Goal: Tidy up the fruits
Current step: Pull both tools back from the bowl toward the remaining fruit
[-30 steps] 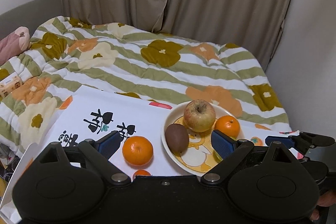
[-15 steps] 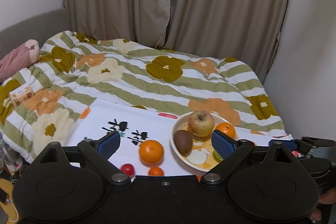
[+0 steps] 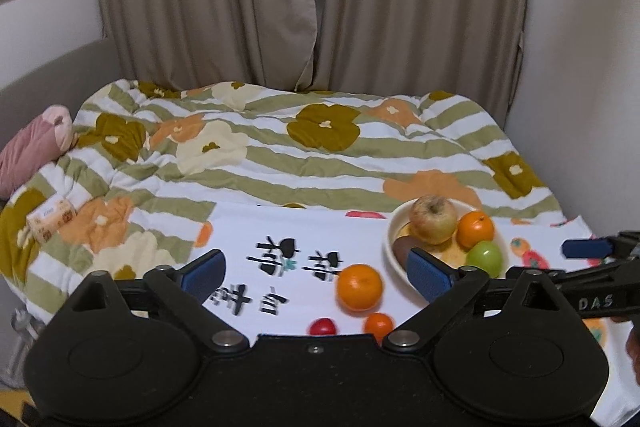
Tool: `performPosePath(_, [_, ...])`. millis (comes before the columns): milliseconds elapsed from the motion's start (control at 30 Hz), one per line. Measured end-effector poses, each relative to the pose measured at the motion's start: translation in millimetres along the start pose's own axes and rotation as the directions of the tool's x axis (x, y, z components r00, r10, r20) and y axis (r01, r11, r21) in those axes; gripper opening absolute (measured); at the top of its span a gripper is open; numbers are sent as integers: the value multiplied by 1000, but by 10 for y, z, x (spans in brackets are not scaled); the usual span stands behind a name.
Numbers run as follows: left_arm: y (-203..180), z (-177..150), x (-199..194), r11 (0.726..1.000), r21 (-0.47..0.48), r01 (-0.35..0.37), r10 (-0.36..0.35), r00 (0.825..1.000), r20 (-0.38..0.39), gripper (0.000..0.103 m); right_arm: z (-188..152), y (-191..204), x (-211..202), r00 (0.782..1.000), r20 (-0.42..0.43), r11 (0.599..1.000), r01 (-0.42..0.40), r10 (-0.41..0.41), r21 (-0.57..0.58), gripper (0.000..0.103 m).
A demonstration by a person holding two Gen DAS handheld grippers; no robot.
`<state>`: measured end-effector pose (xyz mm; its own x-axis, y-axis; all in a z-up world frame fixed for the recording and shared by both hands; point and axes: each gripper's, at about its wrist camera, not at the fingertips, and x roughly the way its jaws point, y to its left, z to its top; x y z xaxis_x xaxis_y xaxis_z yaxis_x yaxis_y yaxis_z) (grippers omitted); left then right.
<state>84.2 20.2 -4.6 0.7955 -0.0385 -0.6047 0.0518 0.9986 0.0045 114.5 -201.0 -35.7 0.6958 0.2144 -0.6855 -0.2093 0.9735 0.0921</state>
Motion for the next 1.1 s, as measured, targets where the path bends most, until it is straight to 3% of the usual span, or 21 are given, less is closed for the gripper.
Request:
performPosePath(267, [282,-157,280,989,143,41,-38,999,-20,101,-120,361,193,998,-21,998,54,-53,35,103])
performPosePath(533, [446,-332,715,954,254,159,-144,987,-74,100,-276,576,468,993,-36,990,113,-110,82,103])
performPosePath(733, [423,-491,1060,897,357,259,-227,965,-130,96,-388,638,718,990,-50,982,137,-132,128,103])
performPosePath(1000, [284,-736,1443,803,464,374,-296,926,-234,74,-513,728,1030,989,-84,976,131,-118,173,103])
performPosePath(1100, [255,-786,1549,782,476,402,-306,914,-268,64,-541,738,1135,989,-105,973,125,-106,192,94])
